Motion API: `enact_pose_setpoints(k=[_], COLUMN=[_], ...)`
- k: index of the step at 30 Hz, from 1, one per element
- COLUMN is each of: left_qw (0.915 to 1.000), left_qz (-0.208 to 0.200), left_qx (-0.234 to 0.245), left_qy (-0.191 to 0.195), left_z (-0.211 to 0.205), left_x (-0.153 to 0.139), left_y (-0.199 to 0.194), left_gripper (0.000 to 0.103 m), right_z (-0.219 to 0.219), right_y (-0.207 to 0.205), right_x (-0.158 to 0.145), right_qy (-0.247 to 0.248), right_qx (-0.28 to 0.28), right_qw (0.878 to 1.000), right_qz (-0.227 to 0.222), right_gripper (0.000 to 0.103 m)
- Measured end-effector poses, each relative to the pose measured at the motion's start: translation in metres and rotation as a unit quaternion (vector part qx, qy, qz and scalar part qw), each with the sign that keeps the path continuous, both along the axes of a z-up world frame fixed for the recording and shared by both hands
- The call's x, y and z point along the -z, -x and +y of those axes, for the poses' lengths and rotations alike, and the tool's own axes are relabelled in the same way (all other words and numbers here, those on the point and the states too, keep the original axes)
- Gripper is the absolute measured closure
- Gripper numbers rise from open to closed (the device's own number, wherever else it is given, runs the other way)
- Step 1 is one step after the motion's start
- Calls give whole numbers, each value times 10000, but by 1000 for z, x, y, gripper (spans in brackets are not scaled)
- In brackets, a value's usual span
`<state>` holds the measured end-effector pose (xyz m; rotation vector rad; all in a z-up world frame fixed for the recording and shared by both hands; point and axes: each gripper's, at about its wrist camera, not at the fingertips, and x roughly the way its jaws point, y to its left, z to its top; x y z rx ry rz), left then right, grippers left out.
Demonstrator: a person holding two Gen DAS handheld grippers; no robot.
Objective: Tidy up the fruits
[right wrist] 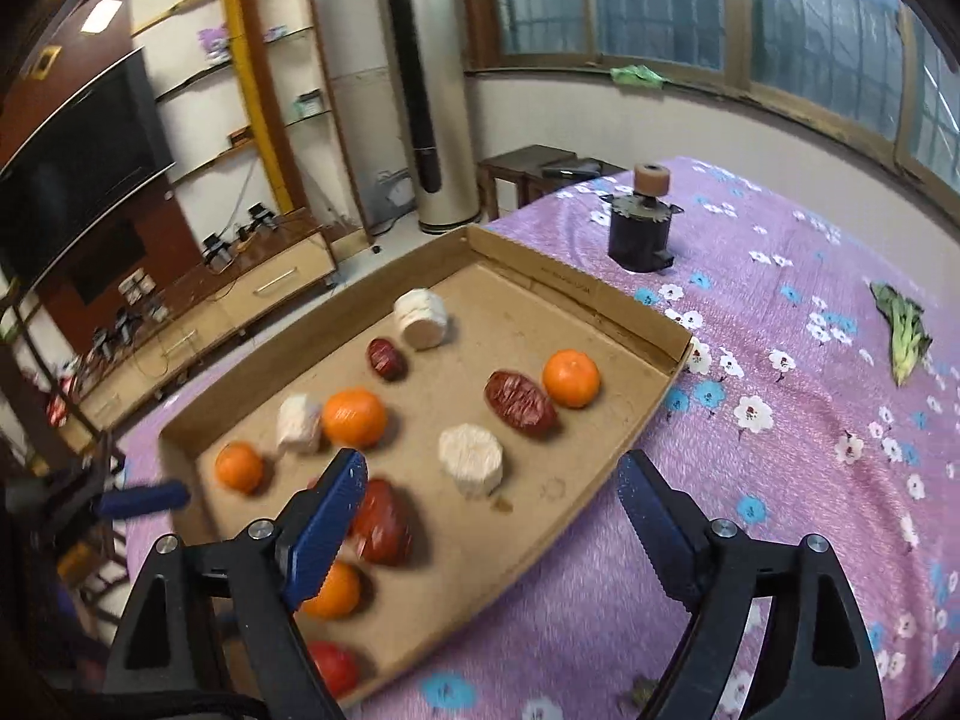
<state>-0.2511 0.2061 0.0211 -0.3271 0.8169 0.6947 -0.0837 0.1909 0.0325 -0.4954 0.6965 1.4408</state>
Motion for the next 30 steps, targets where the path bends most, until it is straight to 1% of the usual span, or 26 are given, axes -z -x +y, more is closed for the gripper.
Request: enact_pose_setpoints(k=[1, 3, 8, 11, 14, 16, 19, 21, 30], left_qw=[10000, 10000, 10000, 9999, 9999, 9999, 9999, 9999, 9998], left_qz=[-22, -20, -9, -45, -31, -25, -104, -113, -122], left_qx=[8, 2, 32, 99, 95, 109, 131, 126, 112], left_qy=[-22, -42, -76, -21, -86, -65, 20, -10, -116], left_z=[-2, -5, -14, -19, -25, -28, -30, -32, -41], left_x=[-1, -2, -3, -3, -4, -3, -4, -5, -10], left_y=[2, 5, 15, 20, 25, 26, 29, 30, 36], left_gripper=[27, 21, 21, 21, 21, 21, 21, 21, 21], right_z=[-6, -18, -41, -53, -64, -71, -77, -81, -95], right_y=[2, 5, 14, 21, 28, 34, 38, 40, 51], right_x=[-1, -2, -4, -5, -5, -4, -3, -2, 2], right_qy=[-12, -25, -49, -77, -124, -136, -135, -129, -164], right_qx=[-83, -232, -542, -770, -961, -1076, -1191, -1248, -1441], right_qw=[10000, 9997, 9984, 9967, 9944, 9926, 9910, 9904, 9863], right_qz=[-11, -35, -166, -243, -420, -554, -597, -573, -783], right_gripper=[15, 14, 11, 11, 11, 11, 11, 11, 11])
